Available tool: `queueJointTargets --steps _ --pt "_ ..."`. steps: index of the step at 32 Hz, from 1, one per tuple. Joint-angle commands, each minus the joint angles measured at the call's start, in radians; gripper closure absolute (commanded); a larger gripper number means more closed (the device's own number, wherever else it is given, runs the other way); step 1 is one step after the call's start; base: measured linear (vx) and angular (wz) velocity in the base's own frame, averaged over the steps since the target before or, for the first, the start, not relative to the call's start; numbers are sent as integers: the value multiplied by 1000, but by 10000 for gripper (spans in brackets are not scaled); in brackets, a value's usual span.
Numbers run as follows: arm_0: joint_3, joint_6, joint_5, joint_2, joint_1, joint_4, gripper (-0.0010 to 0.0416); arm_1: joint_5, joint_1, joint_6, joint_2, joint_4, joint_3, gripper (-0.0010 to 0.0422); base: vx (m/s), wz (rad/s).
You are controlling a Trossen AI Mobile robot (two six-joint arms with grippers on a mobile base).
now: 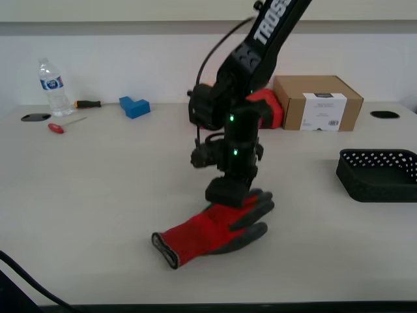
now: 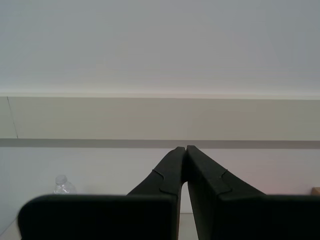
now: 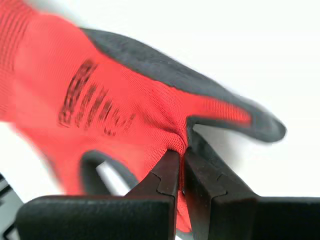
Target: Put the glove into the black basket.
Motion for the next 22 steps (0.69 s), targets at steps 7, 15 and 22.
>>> queueJointTargets --steps 7,15,22 --pt "0 28 82 -190 -63 -64 407 -2 0 0 0 5 0 412 0 0" --pt "-31 70 234 -351 -158 -219 407 -5 0 0 0 5 0 412 0 0" --pt "-226 111 235 -552 -391 -130 407 -10 0 0 0 5 1 412 0 0"
